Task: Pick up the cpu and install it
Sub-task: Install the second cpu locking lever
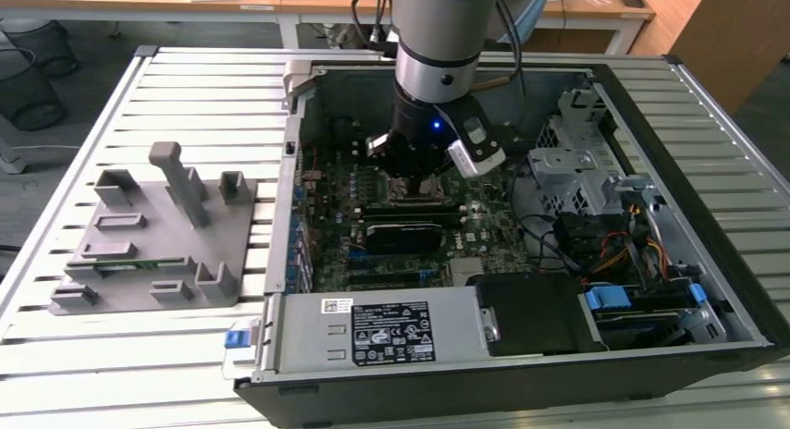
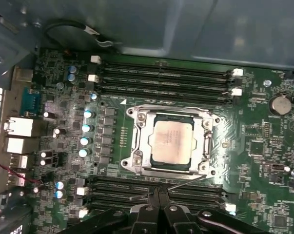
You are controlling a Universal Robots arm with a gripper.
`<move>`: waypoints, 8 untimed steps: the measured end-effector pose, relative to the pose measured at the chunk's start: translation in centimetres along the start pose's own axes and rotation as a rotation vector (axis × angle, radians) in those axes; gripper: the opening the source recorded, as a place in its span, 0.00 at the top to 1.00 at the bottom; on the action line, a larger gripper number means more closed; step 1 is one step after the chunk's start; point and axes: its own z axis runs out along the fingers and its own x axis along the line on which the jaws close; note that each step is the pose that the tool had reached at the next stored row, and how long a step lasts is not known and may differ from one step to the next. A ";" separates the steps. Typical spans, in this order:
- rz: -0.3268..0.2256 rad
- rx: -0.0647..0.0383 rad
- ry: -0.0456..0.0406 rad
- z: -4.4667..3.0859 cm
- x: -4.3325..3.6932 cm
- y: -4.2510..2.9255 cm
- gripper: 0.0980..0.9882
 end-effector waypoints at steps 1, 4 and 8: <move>0.000 0.000 0.0001 0.04 0.11 0.00 0.99; 0.000 0.000 0.0000 0.26 0.33 0.01 0.99; 0.000 0.000 0.0000 0.82 0.39 -0.03 0.99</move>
